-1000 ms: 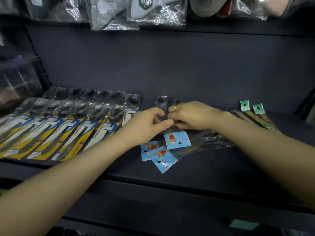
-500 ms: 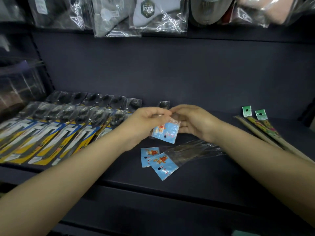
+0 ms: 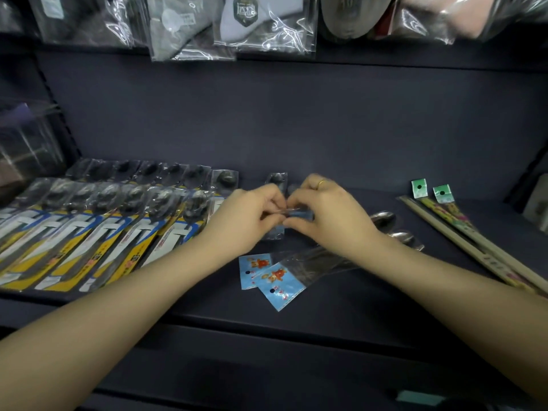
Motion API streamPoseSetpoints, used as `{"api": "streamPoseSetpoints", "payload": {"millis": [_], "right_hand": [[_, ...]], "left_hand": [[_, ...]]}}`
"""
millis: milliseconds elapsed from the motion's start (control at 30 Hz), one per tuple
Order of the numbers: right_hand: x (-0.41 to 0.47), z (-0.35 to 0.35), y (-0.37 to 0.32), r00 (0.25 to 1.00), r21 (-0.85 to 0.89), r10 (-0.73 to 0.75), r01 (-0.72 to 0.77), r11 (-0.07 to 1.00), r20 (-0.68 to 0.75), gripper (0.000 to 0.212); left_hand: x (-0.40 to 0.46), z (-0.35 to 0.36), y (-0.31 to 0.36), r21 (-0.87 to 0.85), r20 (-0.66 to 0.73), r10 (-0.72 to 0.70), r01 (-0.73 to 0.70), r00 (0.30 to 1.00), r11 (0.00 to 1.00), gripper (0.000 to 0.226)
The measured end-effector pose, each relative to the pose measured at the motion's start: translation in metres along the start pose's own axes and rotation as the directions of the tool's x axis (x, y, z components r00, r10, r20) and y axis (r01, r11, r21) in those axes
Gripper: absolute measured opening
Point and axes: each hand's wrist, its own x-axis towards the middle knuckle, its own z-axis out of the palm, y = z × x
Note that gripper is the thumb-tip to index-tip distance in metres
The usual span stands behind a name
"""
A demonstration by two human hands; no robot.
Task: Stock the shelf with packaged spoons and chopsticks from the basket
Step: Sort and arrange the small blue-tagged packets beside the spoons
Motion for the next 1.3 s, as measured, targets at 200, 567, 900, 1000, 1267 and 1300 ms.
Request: {"api": "streamPoseSetpoints", "payload": {"millis": [200, 567, 900, 1000, 1267, 1300], "right_hand": [[-0.007, 0.006, 0.021, 0.931, -0.276, -0.353, 0.366, 0.889, 0.096, 0.025], [0.0, 0.019, 0.016, 0.876, -0.262, -0.349, 0.441, 0.859, 0.331, 0.011], [-0.022, -0.033, 0.016, 0.908, 0.109, -0.122, 0.085, 0.99, 0.401, 0.046], [-0.045, -0.03, 0.007, 0.877, -0.037, -0.115, 0.149, 0.988, 0.467, 0.043], [-0.06, -0.032, -0.013, 0.911, -0.296, -0.114, 0.245, 0.923, 0.396, 0.024], [-0.061, -0.033, -0.016, 0.925, -0.314, -0.11, 0.233, 0.92, 0.364, 0.023]], "left_hand": [[0.008, -0.005, -0.016, 0.258, 0.249, 0.026, -0.092, 0.968, 0.962, 0.043], [0.001, -0.01, -0.024, 0.319, 0.55, -0.028, -0.179, 0.835, 0.931, 0.047], [0.0, -0.021, -0.014, 0.181, 0.317, 0.149, -0.214, 0.937, 0.96, 0.051], [-0.01, -0.025, -0.008, 0.098, 0.214, 0.193, -0.218, 0.957, 0.971, 0.038], [-0.05, -0.023, 0.007, -0.118, 0.276, 0.206, -0.179, 0.939, 0.977, 0.022], [-0.054, -0.022, 0.012, -0.151, 0.289, 0.181, -0.142, 0.94, 0.978, 0.021]]}}
